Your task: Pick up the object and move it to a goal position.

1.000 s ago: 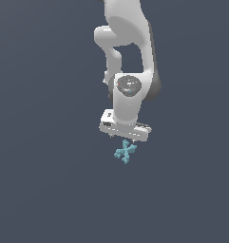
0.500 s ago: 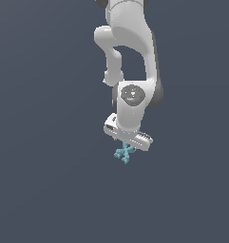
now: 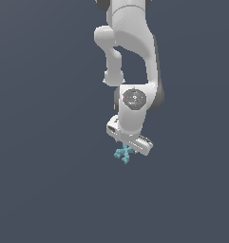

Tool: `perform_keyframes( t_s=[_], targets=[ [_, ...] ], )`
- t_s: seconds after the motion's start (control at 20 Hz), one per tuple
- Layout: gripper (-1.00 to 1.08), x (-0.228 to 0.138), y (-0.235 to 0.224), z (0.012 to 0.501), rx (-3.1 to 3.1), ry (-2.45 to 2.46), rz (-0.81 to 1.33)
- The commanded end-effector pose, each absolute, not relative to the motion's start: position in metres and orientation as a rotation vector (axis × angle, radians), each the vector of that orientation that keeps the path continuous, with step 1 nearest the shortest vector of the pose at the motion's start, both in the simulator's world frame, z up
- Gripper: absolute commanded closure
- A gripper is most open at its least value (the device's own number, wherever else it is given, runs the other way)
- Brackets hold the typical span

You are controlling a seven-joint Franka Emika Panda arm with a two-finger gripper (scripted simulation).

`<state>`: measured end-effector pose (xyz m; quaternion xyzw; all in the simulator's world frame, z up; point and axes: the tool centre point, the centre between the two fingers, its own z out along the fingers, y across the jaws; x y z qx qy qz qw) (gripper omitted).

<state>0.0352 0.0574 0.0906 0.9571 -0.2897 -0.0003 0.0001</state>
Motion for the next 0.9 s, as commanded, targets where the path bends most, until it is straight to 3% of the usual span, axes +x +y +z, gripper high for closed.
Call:
perform_keyframes(
  t_s=[0.0, 0.85],
  targets=[
    [-0.92, 0.036, 0.058, 0.09, 3.004, -0.921, 0.0],
    [-0.92, 0.035, 0.058, 0.04, 3.003, -0.921, 0.0]
  ],
)
